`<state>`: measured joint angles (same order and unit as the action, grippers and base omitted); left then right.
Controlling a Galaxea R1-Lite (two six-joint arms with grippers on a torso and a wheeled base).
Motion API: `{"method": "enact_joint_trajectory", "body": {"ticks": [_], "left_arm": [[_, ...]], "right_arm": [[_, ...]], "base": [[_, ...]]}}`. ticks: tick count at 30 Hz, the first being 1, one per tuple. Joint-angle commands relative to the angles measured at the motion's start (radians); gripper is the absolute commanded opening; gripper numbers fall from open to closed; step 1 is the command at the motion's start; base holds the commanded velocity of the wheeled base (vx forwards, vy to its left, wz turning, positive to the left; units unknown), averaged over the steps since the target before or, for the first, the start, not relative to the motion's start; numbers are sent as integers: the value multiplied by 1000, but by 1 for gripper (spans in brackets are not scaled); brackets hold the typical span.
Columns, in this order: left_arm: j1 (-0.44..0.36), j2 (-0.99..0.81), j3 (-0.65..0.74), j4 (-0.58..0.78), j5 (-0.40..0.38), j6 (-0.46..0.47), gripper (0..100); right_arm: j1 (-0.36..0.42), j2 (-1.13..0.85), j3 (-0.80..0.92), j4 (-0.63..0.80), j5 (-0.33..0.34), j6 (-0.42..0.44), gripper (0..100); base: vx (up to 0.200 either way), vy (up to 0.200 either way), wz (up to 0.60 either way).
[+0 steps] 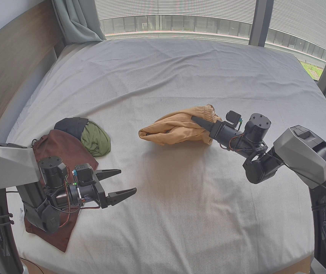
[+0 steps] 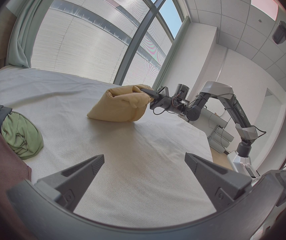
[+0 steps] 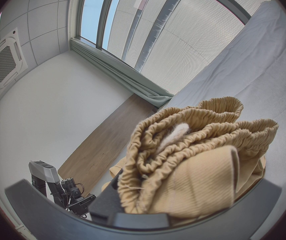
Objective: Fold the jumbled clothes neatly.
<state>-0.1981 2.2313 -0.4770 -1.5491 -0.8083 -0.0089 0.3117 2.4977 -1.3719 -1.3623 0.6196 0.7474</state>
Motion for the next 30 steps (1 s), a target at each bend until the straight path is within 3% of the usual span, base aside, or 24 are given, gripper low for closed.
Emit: {"method": "enact_joint_trajectory", "body": {"ticks": [1,20,25,30], "left_arm": [[0,14,0,-2,0,0,100],[-15,27,5,-2,1,1,100],[-14,27,5,-2,1,1,100],[-12,28,6,-2,1,1,100]], "right_arm": [[-14,10,-50,22,0,0,0],[-62,109,-411,229,-4,0,0],[-65,181,-404,220,-3,-8,0],[-51,184,-280,170,-3,-10,0]], "base": [[0,0,0],[0,0,0],[0,0,0],[0,0,0]]}}
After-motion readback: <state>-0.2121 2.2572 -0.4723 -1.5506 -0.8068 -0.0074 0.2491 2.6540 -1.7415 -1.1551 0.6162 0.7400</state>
